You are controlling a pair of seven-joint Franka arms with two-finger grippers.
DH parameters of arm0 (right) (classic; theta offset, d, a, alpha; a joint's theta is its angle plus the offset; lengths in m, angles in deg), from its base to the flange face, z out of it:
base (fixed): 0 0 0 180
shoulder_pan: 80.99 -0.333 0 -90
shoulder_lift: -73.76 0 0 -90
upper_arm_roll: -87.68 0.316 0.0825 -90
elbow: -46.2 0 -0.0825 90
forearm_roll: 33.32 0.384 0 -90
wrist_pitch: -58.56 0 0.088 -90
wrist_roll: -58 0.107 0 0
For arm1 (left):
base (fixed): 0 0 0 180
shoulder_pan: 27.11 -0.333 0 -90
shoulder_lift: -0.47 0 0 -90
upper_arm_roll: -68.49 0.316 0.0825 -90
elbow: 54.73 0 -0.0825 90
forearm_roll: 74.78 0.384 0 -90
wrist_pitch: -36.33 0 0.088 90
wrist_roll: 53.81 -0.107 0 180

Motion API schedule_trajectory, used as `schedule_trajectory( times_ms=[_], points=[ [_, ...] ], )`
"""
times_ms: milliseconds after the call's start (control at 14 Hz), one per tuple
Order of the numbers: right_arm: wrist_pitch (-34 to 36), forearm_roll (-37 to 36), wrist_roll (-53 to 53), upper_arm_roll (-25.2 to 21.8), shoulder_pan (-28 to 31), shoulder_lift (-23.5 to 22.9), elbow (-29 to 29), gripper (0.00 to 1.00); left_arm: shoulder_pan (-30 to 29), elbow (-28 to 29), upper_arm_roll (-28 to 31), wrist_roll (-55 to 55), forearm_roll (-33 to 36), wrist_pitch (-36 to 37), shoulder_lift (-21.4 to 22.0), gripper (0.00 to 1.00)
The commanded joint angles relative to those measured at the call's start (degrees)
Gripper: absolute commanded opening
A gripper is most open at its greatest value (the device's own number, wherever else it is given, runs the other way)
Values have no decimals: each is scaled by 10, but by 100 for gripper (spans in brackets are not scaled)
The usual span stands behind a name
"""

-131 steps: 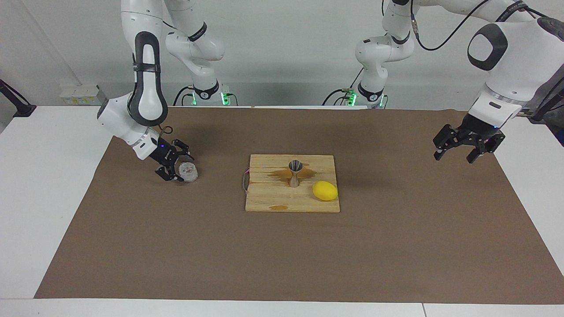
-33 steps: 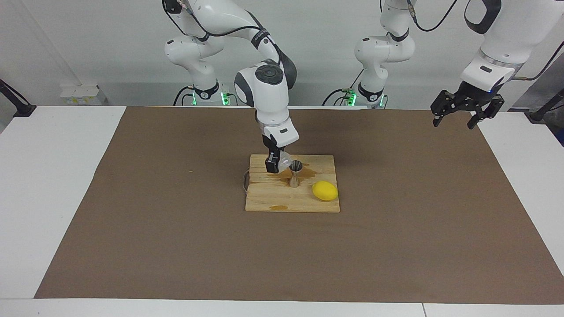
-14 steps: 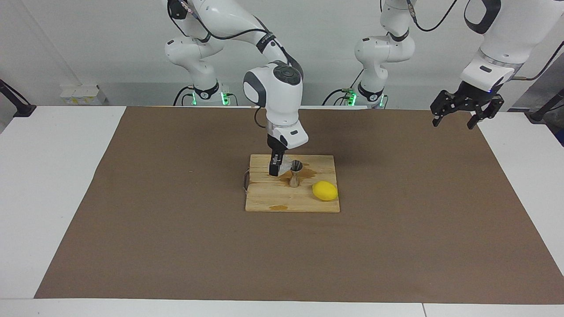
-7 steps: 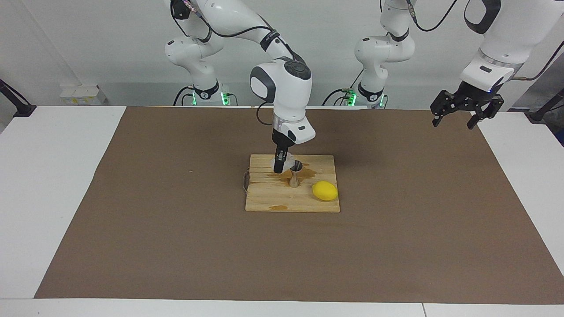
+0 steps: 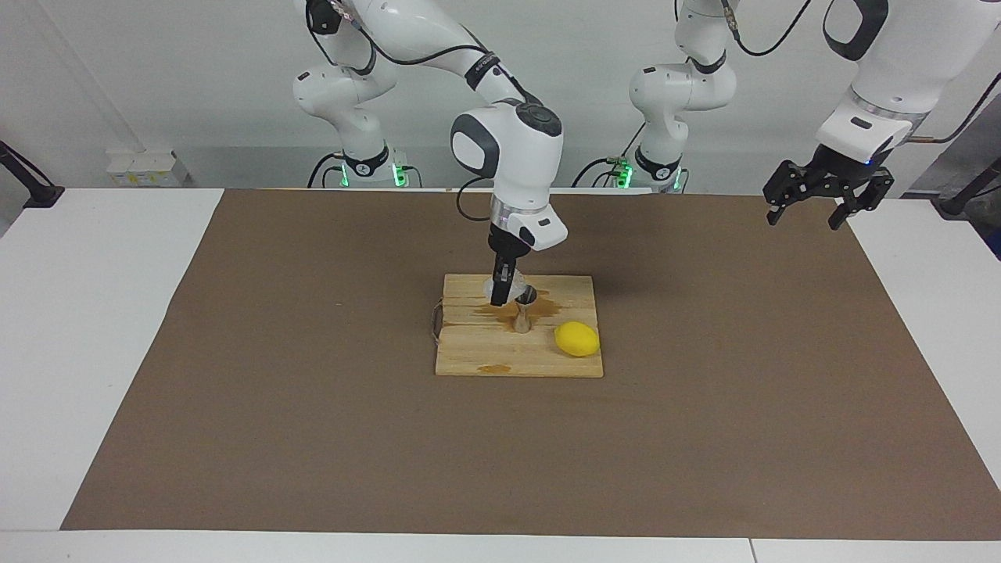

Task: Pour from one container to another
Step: 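Hold the glass cup tipped over the metal cup with the right gripper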

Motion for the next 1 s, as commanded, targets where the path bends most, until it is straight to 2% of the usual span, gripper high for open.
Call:
schedule_trajectory(
  times_ms=[0, 931],
  points=[
    [14, -27, 20, 4, -1, -10, -17, 43, 4, 4, 2, 3, 8, 5, 5, 100],
    [14, -85, 49, 6, -11, -12, -14, 43, 5, 5, 1, 3, 9, 3, 1, 100]
  ],
)
